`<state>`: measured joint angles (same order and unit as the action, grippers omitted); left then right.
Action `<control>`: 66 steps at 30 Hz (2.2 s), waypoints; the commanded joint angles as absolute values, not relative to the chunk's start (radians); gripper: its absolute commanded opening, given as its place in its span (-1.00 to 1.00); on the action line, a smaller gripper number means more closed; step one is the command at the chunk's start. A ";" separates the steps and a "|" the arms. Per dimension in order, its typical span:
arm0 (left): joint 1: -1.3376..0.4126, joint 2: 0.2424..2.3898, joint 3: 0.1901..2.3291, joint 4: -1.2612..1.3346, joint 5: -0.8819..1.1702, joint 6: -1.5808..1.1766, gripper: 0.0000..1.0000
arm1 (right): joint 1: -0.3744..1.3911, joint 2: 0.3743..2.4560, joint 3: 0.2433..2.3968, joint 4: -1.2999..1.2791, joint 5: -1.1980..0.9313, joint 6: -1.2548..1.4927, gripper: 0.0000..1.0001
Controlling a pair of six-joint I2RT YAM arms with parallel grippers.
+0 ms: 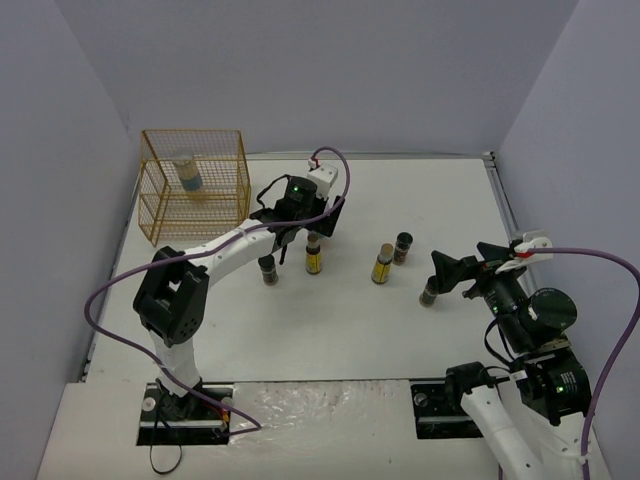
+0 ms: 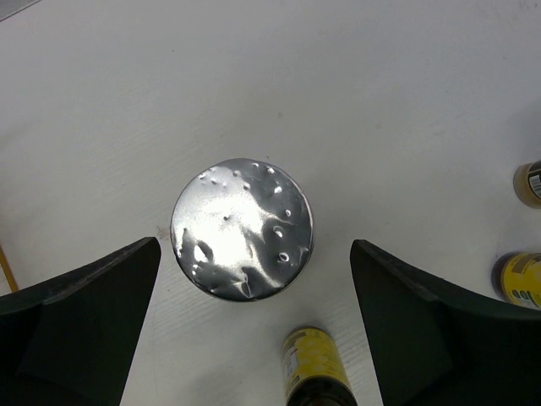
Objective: Organize the condiment bottles
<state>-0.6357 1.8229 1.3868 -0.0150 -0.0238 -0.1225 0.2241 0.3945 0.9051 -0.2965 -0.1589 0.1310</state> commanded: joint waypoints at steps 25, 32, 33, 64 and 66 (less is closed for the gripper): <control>-0.573 1.601 1.658 -0.172 -0.168 -0.104 -0.91 | 0.229 0.397 0.918 -0.241 -0.158 0.133 1.00; -0.408 1.486 1.761 -0.252 -0.155 -0.111 -0.91 | 0.229 0.410 0.924 -0.241 -0.161 0.128 1.00; -0.383 1.479 1.773 -0.251 -0.157 -0.107 -0.91 | 0.229 0.411 0.925 -0.241 -0.161 0.127 1.00; -0.061 1.723 1.897 -0.016 -0.021 -0.124 -0.93 | 0.229 0.431 0.920 -0.241 -0.164 0.130 1.00; -0.061 1.729 1.885 0.024 -0.006 -0.131 -0.94 | 0.230 0.433 0.919 -0.241 -0.164 0.132 1.00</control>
<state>-0.0643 1.7512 1.8179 -0.1542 -0.0416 -0.1162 0.2241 0.4046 0.9051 -0.3042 -0.1589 0.1307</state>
